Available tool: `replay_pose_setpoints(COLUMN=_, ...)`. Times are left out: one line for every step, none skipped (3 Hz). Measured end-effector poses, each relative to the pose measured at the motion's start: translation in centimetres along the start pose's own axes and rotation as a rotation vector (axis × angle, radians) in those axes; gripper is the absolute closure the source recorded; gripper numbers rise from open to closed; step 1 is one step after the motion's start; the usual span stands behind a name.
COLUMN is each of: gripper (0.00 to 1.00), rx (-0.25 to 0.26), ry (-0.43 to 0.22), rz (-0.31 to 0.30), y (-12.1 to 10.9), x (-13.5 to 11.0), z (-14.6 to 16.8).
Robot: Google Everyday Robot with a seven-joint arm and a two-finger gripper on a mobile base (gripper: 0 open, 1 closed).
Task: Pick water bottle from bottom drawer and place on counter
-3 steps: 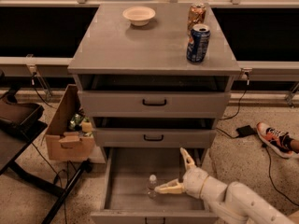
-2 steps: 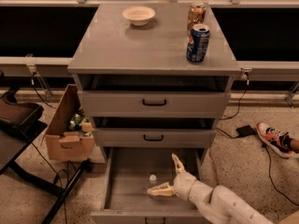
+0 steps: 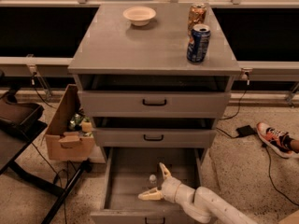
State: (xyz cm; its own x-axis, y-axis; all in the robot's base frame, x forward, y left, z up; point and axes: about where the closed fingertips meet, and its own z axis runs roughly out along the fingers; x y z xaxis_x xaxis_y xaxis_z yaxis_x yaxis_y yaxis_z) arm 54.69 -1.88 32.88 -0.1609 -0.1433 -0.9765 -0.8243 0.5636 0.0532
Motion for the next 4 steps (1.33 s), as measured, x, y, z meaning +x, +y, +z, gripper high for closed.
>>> replay_pose_setpoints(gripper=0.00, rx=-0.032, ry=0.014, rz=0.013, y=0.3, x=3.7, z=2.7)
replay_pose_setpoints(gripper=0.00, rx=-0.044, ry=0.018, rz=0.019, y=-0.1, x=6.5, z=4.4)
replay_pose_setpoints(gripper=0.21, rx=-0.030, ry=0.020, rz=0.033, y=-0.8, x=9.6, z=4.9)
replay_pose_setpoints(gripper=0.44, rx=-0.019, ry=0.019, rz=0.046, y=-0.8, x=11.0, z=5.1)
